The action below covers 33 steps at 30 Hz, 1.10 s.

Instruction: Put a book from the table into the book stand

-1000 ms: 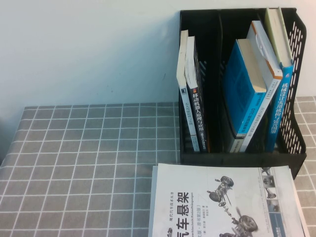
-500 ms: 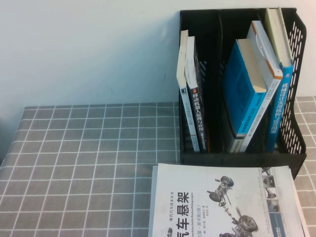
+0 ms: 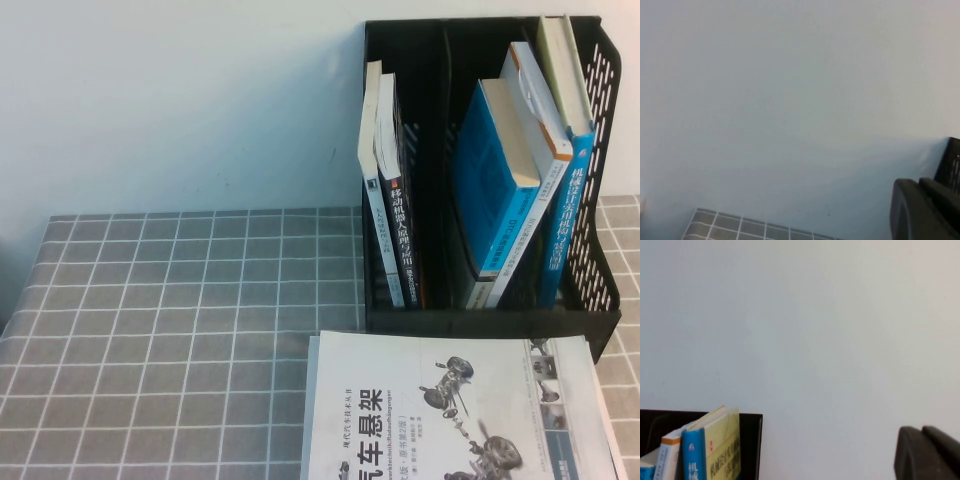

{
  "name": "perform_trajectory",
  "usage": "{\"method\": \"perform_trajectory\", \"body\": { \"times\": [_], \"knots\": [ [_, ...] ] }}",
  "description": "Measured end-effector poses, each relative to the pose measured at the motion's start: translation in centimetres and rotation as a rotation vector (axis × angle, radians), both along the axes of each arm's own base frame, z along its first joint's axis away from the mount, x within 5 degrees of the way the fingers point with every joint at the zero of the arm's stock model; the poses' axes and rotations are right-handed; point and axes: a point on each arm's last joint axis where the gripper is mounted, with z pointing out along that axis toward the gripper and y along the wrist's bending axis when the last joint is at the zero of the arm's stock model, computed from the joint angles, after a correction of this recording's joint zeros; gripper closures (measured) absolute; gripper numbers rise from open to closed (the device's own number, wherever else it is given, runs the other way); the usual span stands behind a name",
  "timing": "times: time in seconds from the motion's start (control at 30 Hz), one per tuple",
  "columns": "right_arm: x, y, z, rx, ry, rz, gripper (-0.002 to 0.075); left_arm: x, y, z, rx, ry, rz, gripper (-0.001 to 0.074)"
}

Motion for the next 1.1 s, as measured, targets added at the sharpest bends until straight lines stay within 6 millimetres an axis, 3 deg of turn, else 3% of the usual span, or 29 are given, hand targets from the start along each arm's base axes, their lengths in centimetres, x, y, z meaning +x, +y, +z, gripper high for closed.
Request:
{"method": "perform_trajectory", "body": {
  "times": [0.13,0.27,0.37,0.53,0.67,0.83,1.1],
  "knots": [
    [0.1,0.0,0.1,-0.014,0.044,-0.001,0.0729,-0.6,-0.4,3.1,0.099,0.024,-0.020,0.0738],
    [-0.4,0.2,2.4,-0.078,0.189,-0.012,0.0729,-0.6,-0.7,7.0,0.201,0.057,-0.043,0.0738],
    [-1.4,0.1,4.8,-0.106,0.311,-0.033,0.0729,0.4,-1.3,9.2,0.242,0.175,-0.098,0.0738],
    [-1.2,-0.1,7.0,-0.091,0.590,-0.041,0.0729,3.2,-2.4,11.2,0.267,0.501,-0.235,0.0738],
    [0.2,-0.1,8.0,-0.041,0.832,-0.008,0.0729,6.2,-2.8,10.8,0.303,0.774,-0.300,0.0738],
    [3.3,0.6,7.5,-0.006,1.121,0.115,0.0729,9.9,-3.3,8.3,0.266,1.000,-0.351,0.0738],
    [9.1,2.8,4.5,0.031,1.379,0.471,0.0729,14.5,-6.3,5.4,0.000,1.104,-0.633,0.0738]
  ]
}}
